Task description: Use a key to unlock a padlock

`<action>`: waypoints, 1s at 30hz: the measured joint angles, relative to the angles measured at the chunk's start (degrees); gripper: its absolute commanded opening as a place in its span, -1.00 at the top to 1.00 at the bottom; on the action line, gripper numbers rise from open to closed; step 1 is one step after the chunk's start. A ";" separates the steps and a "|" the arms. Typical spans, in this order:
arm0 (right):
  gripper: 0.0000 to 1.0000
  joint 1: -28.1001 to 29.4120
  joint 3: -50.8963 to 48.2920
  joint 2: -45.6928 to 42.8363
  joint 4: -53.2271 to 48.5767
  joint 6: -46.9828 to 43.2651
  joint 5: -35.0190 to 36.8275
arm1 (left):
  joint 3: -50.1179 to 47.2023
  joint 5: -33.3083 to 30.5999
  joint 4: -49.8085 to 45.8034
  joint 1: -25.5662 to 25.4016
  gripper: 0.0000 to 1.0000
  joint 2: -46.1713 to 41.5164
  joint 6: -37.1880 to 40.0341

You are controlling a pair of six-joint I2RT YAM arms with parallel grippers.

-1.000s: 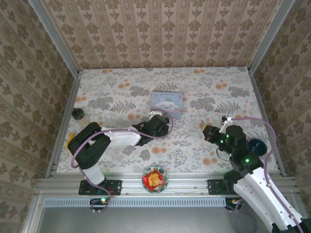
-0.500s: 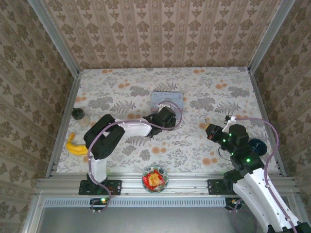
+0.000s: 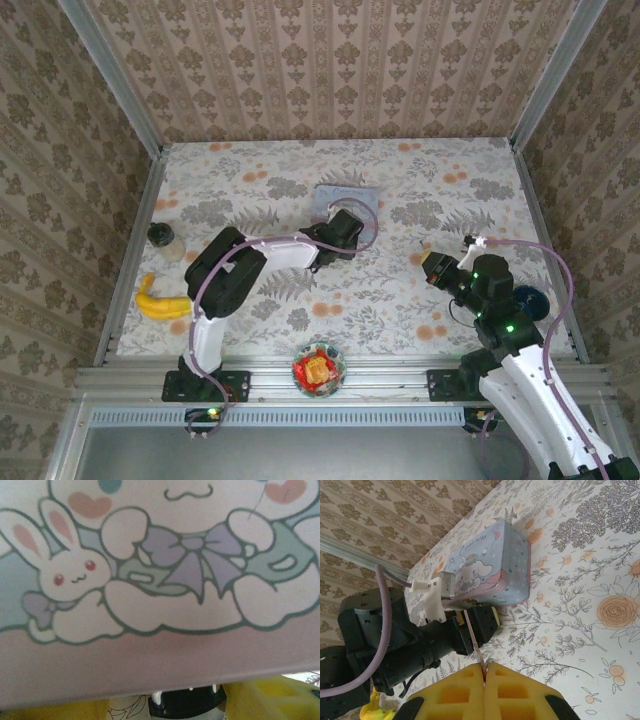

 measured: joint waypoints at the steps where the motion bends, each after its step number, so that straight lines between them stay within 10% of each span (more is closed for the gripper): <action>1: 1.00 -0.09 0.00 0.02 0.15 0.00 -0.04 | 0.15 0.02 -0.15 0.04 -0.11 0.17 0.07; 13: 1.00 -0.61 -0.04 0.63 1.25 0.22 -0.28 | 3.50 0.09 -0.98 0.35 0.04 2.91 1.53; 23: 1.00 -0.96 -0.50 1.01 1.77 0.44 -1.33 | 4.17 0.26 -1.03 0.35 0.82 3.37 2.40; 30: 1.00 -1.05 -0.79 2.27 2.27 0.35 -2.01 | 0.81 0.48 2.23 0.37 1.00 1.77 0.07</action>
